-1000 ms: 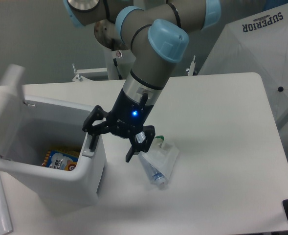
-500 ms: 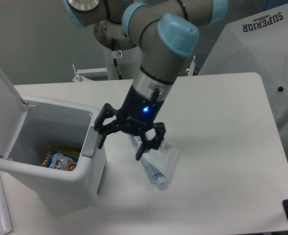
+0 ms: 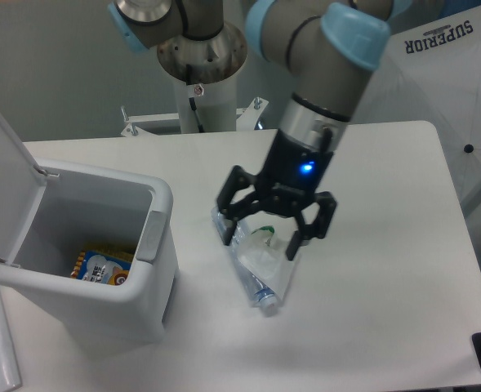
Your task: Open the trash can
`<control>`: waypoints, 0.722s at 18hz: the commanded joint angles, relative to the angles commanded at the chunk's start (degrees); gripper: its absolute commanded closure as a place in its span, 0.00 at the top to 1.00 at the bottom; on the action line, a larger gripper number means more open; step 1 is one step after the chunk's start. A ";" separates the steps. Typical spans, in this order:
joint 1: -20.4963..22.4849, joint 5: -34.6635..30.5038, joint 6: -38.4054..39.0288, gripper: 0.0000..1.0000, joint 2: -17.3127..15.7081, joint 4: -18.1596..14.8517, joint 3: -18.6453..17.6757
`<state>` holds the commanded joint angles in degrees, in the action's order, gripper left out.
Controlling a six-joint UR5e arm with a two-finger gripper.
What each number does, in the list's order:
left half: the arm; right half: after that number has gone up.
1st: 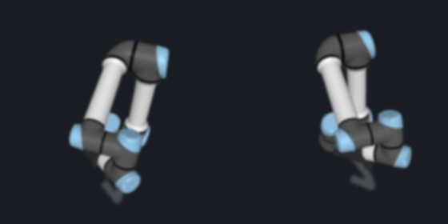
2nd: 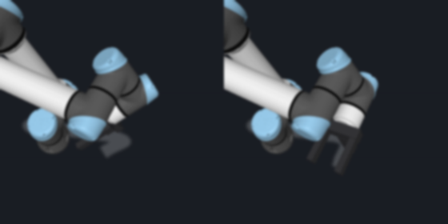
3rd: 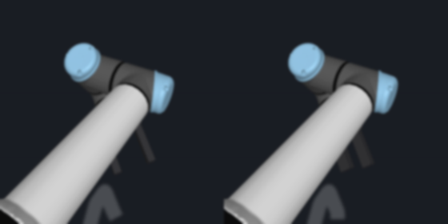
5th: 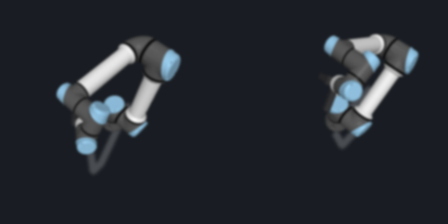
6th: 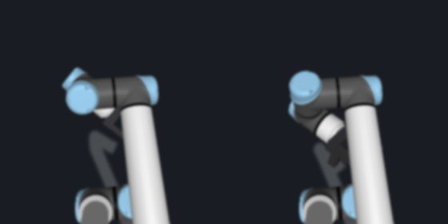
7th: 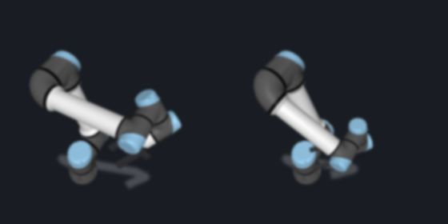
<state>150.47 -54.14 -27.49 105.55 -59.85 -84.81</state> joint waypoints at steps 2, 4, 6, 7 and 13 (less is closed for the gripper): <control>1.40 -1.92 -4.66 1.00 0.44 -0.09 -0.53; 1.76 -9.03 -10.19 1.00 1.40 -0.18 -0.70; 2.02 -13.61 -13.98 1.00 2.37 -0.26 -0.70; 2.11 -14.41 -15.39 1.00 2.81 -0.26 -0.70; 5.53 -16.53 -28.30 1.00 4.48 -0.35 -1.06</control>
<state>156.00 -70.66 -55.79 110.04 -60.21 -85.87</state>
